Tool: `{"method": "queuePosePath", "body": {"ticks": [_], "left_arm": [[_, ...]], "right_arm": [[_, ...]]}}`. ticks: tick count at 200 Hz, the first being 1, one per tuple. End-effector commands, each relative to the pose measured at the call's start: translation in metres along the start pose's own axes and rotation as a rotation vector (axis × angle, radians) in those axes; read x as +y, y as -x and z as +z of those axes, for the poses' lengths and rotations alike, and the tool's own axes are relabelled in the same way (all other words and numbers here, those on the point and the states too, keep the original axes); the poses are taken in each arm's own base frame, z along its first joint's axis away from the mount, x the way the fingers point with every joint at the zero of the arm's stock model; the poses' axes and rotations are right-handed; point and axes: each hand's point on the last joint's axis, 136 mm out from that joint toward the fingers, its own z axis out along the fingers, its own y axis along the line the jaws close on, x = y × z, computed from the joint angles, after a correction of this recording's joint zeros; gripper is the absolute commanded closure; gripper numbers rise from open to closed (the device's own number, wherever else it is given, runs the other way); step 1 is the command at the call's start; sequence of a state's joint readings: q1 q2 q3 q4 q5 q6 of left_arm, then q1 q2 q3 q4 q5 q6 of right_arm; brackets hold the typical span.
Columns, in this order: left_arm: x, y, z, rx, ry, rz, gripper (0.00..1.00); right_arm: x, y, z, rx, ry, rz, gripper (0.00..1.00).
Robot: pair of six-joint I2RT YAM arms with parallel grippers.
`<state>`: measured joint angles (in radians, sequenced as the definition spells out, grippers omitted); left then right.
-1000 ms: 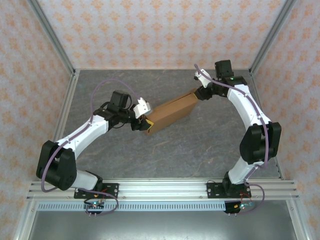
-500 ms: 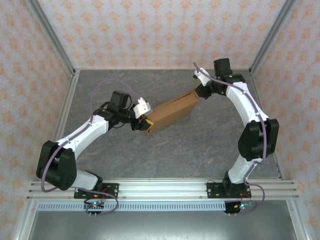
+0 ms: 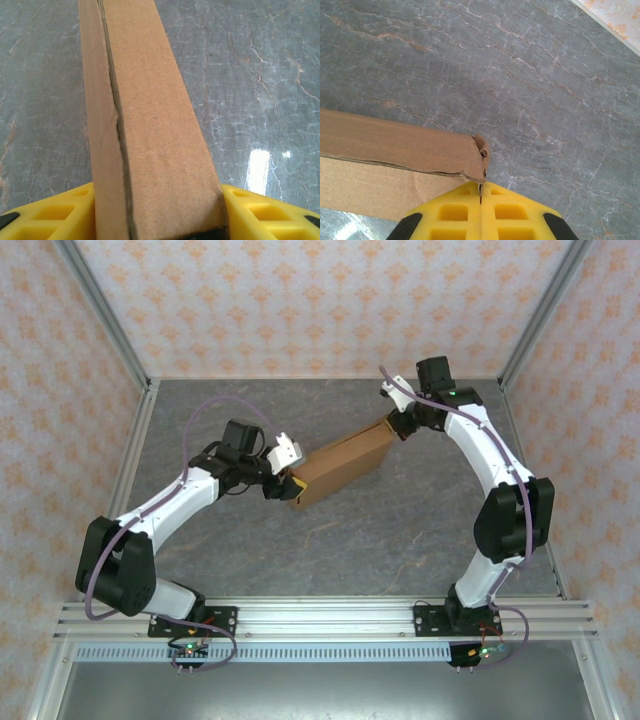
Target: Fold the paper box
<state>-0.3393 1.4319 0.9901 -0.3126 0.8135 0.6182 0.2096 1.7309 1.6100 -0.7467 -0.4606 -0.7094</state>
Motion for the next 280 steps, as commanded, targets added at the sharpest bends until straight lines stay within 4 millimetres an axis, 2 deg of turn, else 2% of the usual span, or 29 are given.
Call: {"method": "queuePosePath", "body": {"ticks": [1,38,96,117,152,190,215,238,280], "left_arm": [[0.012,0.000,-0.003,0.034,0.044,-0.044,0.43],[0.020,0.000,-0.003,0.056,0.076,-0.100,0.36],[0.029,0.010,-0.013,0.010,0.156,-0.190,0.13],[0.030,0.013,-0.015,-0.002,0.167,-0.210,0.11],[0.035,0.010,-0.015,0.011,0.193,-0.215,0.12],[0.032,0.008,-0.009,0.011,0.162,-0.231,0.12],[0.038,0.009,-0.008,0.007,0.190,-0.242,0.19],[0.042,0.007,-0.006,0.014,0.201,-0.247,0.22],[0.056,0.010,-0.003,0.017,0.241,-0.278,0.35]], "right_arm": [[-0.007,0.007,-0.018,0.023,-0.073,0.059,0.96],[-0.013,0.003,-0.019,0.086,-0.129,0.142,0.97],[-0.015,0.003,-0.020,0.089,-0.167,0.193,0.98],[-0.014,0.001,-0.019,0.101,-0.166,0.209,0.98],[-0.014,-0.003,-0.014,0.117,-0.168,0.222,0.98],[-0.014,-0.003,-0.007,0.124,-0.158,0.232,0.98],[-0.015,-0.004,-0.002,0.131,-0.154,0.236,0.98],[-0.016,-0.003,0.002,0.139,-0.146,0.235,0.98],[-0.022,0.002,0.006,0.142,-0.161,0.240,0.98]]}}
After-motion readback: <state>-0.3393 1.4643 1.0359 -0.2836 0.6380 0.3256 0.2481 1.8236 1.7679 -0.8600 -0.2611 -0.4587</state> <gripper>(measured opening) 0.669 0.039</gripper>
